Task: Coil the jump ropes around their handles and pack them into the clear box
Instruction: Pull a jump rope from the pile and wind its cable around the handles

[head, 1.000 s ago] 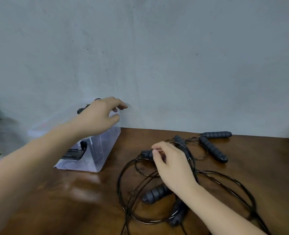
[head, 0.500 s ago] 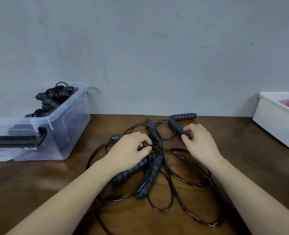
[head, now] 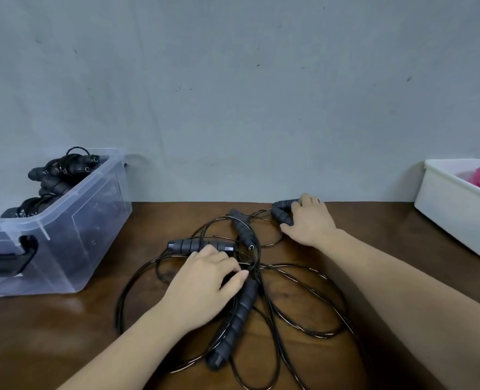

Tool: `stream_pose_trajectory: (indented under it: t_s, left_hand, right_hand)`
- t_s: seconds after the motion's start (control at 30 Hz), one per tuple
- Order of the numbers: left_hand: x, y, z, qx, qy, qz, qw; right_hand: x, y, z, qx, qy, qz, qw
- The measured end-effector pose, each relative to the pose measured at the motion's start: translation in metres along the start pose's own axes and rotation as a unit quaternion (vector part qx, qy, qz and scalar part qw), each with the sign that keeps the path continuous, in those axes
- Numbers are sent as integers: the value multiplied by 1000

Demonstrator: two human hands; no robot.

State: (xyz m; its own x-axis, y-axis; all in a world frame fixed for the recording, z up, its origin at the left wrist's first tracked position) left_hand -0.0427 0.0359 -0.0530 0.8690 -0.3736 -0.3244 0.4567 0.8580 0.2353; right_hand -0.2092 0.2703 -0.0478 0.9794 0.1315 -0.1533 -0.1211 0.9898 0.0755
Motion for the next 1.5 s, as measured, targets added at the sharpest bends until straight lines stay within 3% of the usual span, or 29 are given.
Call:
stream_pose_trajectory:
  t_s: [0.13, 0.27, 0.43, 0.57, 0.8, 0.97, 1.13, 1.3, 1.5]
  left_hand:
    - [-2, -4, 0, 11, 0, 6, 1000]
    - [-3, -4, 2, 10, -2, 7, 1000]
    - [-2, -5, 1, 7, 3, 7, 1000]
    - [-2, -5, 0, 0, 4, 8, 1000]
    - [1, 1, 4, -20, -2, 2, 1000]
    - [6, 40, 28, -22, 37, -66, 997]
    - [9, 79, 8, 9, -52, -154, 987]
    - [3, 53, -9, -55, -77, -113, 989]
    - [-23, 7, -3, -121, -47, -57, 990]
  right_hand:
    - [-22, 7, -2, 1, -25, 66, 997]
    - [-35, 16, -11, -7, -100, 59, 993]
    - [-41, 22, 3, 28, -38, 68, 997]
    - [-40, 22, -1, 67, -42, 79, 994]
    - [-15, 12, -7, 17, -21, 81, 996]
    - [13, 26, 20, -168, 62, -30, 983]
    - [55, 26, 48, -296, 76, -73, 949]
    - [107, 35, 64, -370, 81, -97, 920]
    - [154, 48, 69, -413, 82, -103, 901]
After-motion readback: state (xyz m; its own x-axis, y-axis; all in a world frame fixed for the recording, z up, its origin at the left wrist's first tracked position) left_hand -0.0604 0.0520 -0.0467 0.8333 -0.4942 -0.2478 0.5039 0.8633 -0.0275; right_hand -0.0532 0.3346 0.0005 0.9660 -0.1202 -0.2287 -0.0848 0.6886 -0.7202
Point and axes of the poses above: each hand's wrist, its own x-axis away from the middle knuckle, its own z-axis out of the back of the hand, y = z × x, the point moved 8 cm from there along -x, towards the middle knuckle
